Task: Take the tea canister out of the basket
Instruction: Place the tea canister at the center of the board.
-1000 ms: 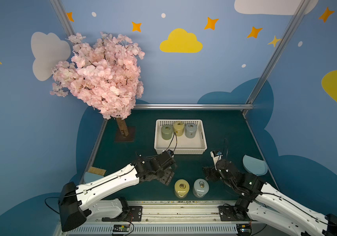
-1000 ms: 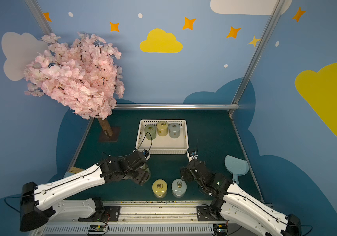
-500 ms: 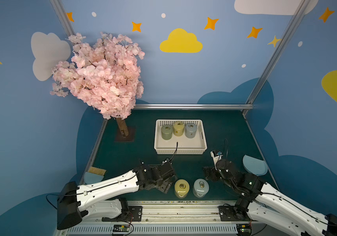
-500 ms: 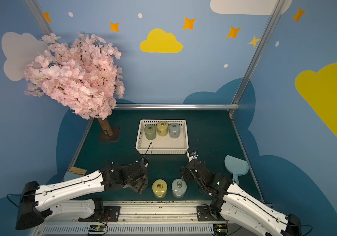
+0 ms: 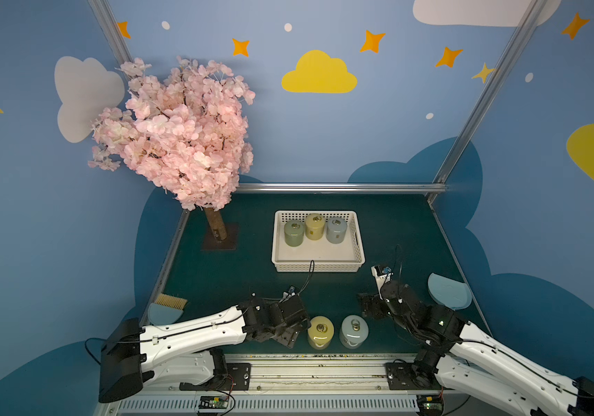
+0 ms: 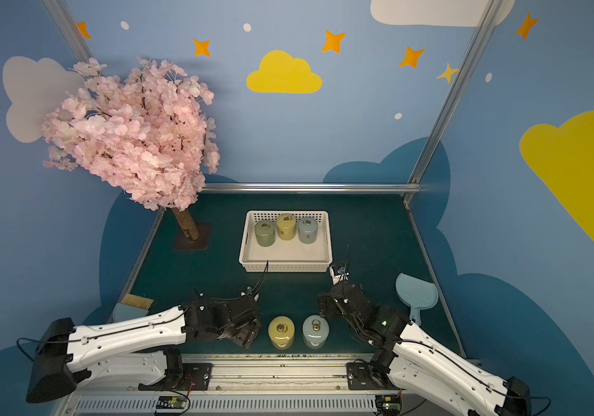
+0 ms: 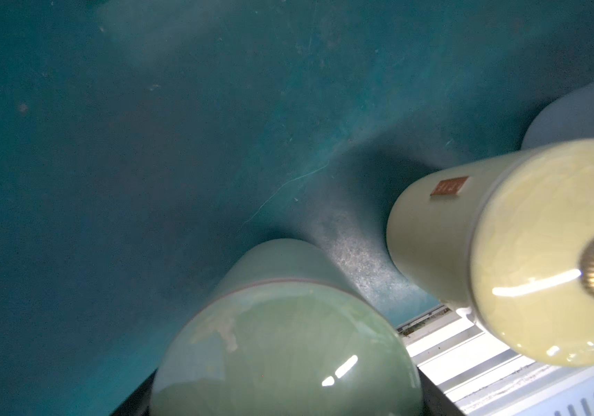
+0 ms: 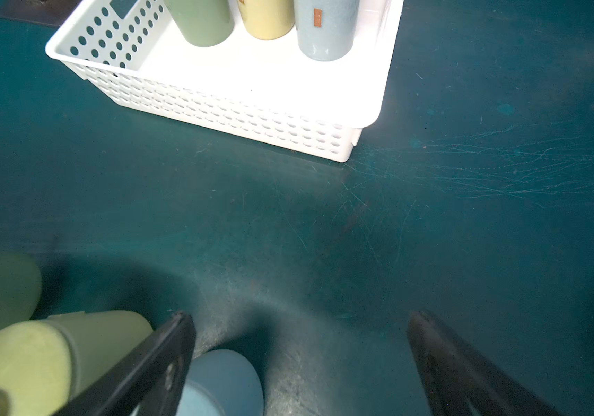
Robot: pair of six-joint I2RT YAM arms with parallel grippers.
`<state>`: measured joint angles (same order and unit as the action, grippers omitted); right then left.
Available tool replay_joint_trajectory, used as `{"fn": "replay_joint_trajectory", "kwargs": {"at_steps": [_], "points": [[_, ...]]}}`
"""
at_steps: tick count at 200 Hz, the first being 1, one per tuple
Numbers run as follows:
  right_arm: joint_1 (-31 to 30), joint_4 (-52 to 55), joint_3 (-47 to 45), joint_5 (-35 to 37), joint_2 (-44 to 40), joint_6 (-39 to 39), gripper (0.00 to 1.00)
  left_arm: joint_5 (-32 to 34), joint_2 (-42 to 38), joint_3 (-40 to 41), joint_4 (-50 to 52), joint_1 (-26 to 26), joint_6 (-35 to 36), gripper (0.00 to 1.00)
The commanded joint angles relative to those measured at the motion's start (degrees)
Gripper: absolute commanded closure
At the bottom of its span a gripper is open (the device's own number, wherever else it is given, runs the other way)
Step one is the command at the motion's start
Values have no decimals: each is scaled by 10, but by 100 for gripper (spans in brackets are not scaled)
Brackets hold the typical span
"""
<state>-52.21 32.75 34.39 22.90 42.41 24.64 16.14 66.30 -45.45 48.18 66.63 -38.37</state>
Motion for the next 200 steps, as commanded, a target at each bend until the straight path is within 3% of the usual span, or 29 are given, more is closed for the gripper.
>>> {"fn": "replay_joint_trajectory", "kwargs": {"at_steps": [1,170,200], "points": [[3,-9,-6,7,-4,4,1,7,-11,0,-27,3,-14,43],[3,-12,-6,7,0,5,2,-9,1,31,-48,11,-35,43],[3,-12,-6,7,0,5,2,-10,3,33,-48,12,-39,35]]}}
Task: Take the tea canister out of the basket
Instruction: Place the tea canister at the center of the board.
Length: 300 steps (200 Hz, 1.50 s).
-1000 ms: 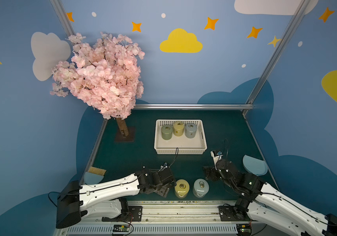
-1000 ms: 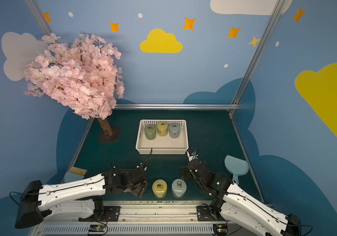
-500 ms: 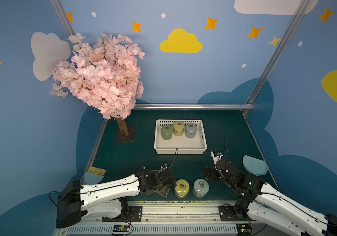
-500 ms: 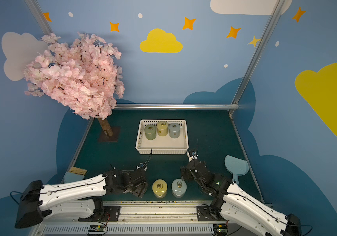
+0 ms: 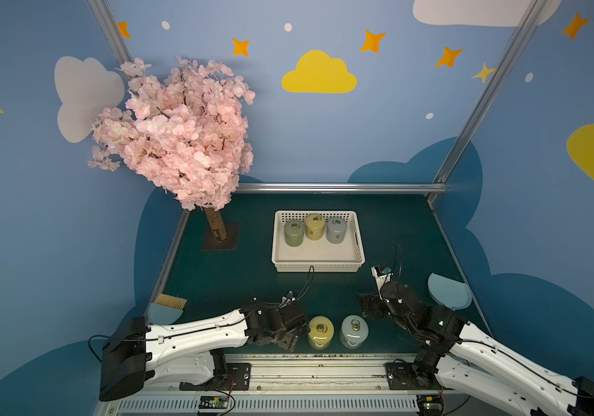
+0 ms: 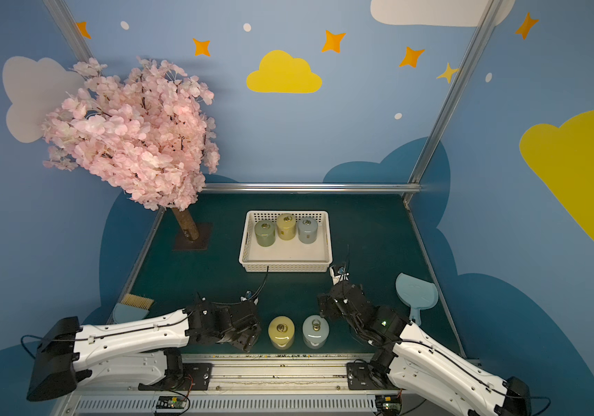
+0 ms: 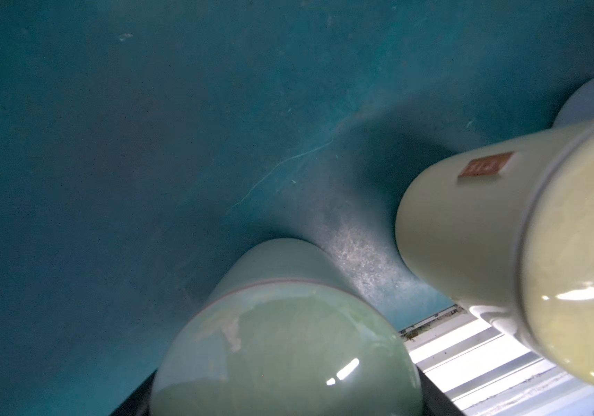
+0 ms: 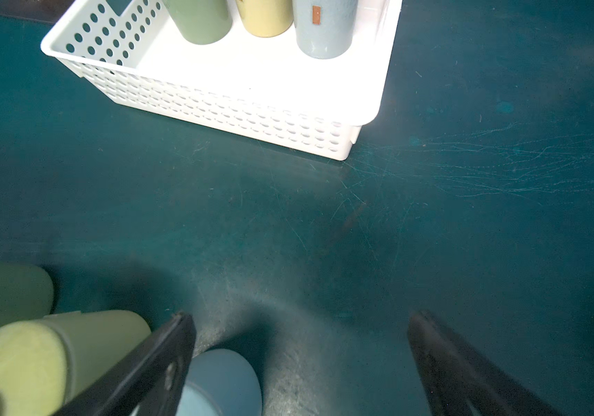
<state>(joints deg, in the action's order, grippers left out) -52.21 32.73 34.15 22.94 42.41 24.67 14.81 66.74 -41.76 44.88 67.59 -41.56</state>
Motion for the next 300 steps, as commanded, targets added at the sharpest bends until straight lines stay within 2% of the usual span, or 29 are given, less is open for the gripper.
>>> {"fn": "replay_joint_trajectory", "kwargs": {"at_steps": [1,19,54,93,162,203,249,300], "points": [[3,-12,-4,6,0,5,2,3,-1,-4,-15,3,-7,34],[3,-12,-4,6,0,5,2,1,5,-3,-15,3,-10,25],[3,-12,-3,6,-1,4,2,-8,22,-6,-17,3,-12,16],[3,-12,-2,4,-2,3,2,-8,24,-10,-14,3,-17,0],[4,-11,13,-4,6,-19,2,19,-29,-18,-6,2,-23,0],[18,-11,41,-61,23,-63,2,39,-71,-29,-1,-20,-9,0],[76,-2,91,-129,61,-101,1,26,-111,-30,-32,-83,39,0],[171,0,143,-201,128,-140,2,2,-141,-7,-110,-174,114,0]]}}
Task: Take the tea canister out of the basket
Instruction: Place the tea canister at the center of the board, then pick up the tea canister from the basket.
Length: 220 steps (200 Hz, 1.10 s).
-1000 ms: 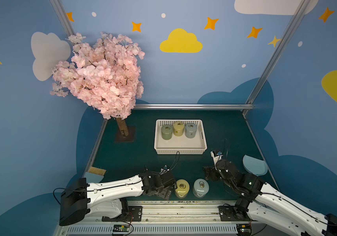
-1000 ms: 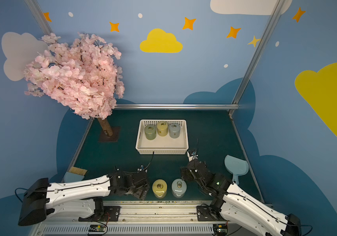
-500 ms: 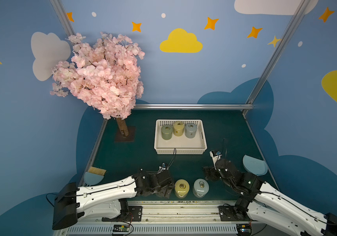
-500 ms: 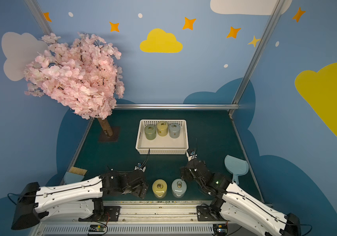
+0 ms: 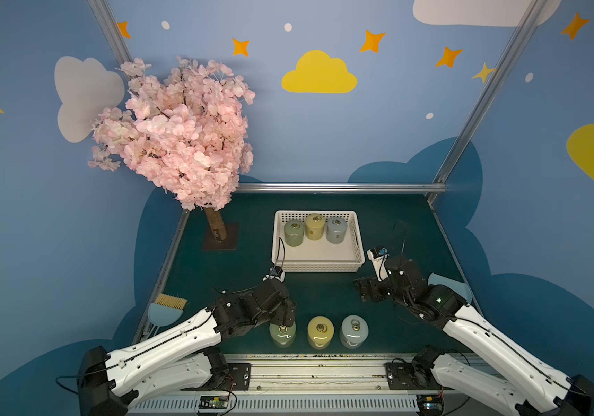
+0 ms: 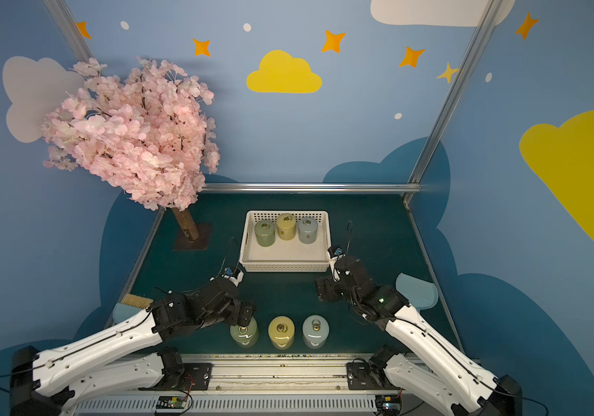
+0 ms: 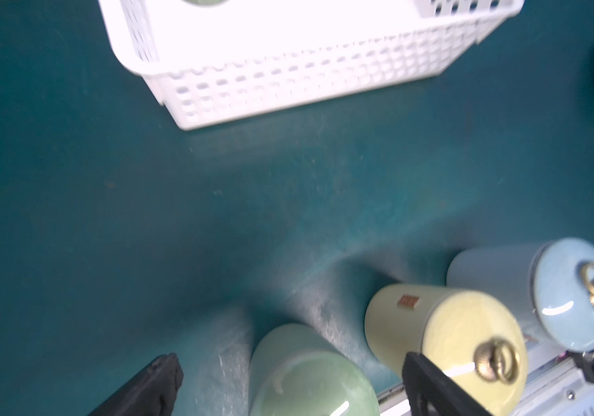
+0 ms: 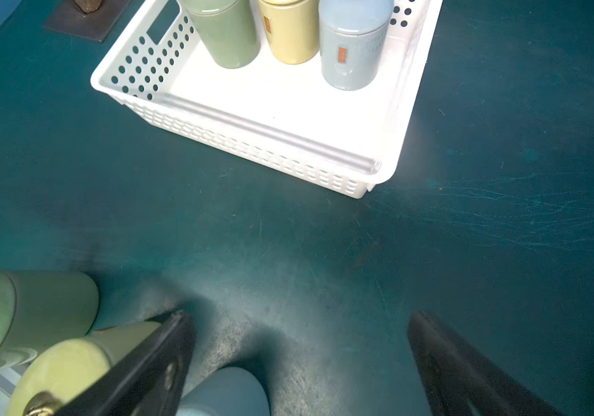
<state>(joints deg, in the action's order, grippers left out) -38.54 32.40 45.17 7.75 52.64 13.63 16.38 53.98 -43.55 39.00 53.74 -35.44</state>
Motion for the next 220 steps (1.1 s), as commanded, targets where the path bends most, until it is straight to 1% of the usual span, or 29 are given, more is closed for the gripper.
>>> {"fn": "replay_joint_trajectory", "kwargs": {"at_steps": [1,35,62,92,126,157,183,220], "points": [[36,3,34,-50,28,-31,2,-14,-14,12,-54,-37,54,0],[83,0,77,-79,83,-53,2,-45,-24,35,-137,-101,107,0],[111,-12,109,-97,134,-65,2,-52,-28,58,-209,-127,147,0],[127,-18,152,-104,195,-73,2,-31,-42,91,-270,-133,187,0],[137,-19,200,-102,259,-80,2,-15,-80,154,-343,-132,224,0],[138,-21,243,-95,314,-90,2,-1,-106,189,-371,-132,250,0],[138,-19,284,-88,360,-94,2,20,-143,206,-365,-132,255,0],[138,-3,351,-77,428,-102,2,22,-170,230,-379,-132,259,0]]}}
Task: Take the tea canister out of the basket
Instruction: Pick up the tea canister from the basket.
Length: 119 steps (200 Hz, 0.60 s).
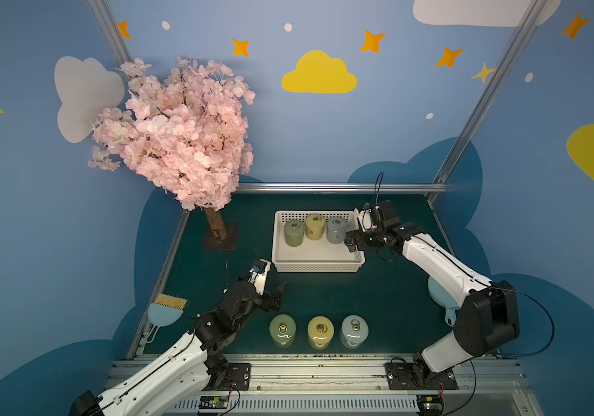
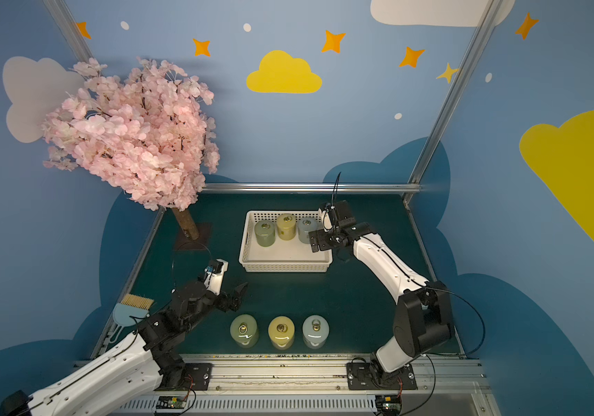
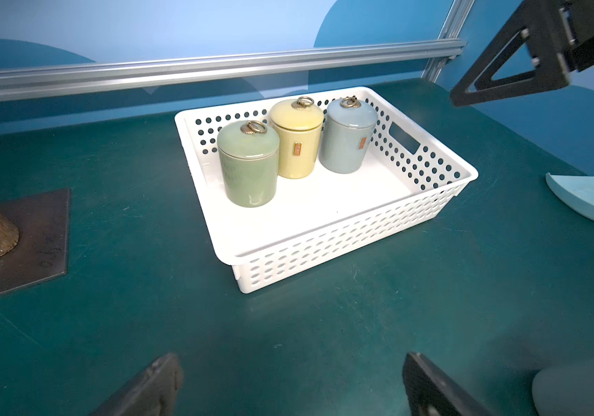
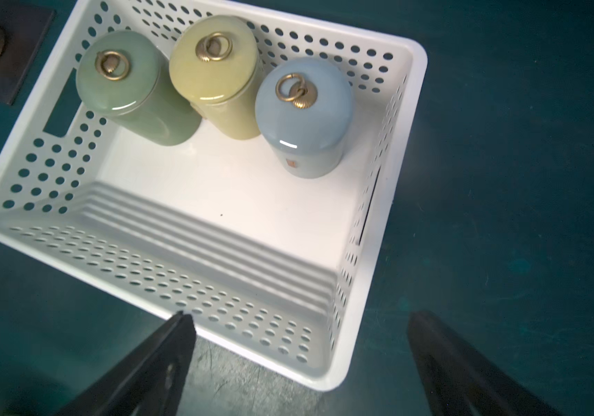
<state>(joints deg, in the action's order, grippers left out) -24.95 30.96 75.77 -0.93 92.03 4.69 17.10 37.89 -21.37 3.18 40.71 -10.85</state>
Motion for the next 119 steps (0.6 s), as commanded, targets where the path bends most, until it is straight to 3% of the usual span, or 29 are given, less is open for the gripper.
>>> {"fn": "replay_joint_trajectory", "kwargs": {"at_steps": [1,48,119], "points": [[1,13,48,9,35,-13,2,15,-10,8,-21,-2,13,0],[2,55,142,7,119,-29,2,29,-1,6,-17,-3,16,0],[4,62,212,-4,198,-38,2,40,-4,9,-20,-3,19,0]]}}
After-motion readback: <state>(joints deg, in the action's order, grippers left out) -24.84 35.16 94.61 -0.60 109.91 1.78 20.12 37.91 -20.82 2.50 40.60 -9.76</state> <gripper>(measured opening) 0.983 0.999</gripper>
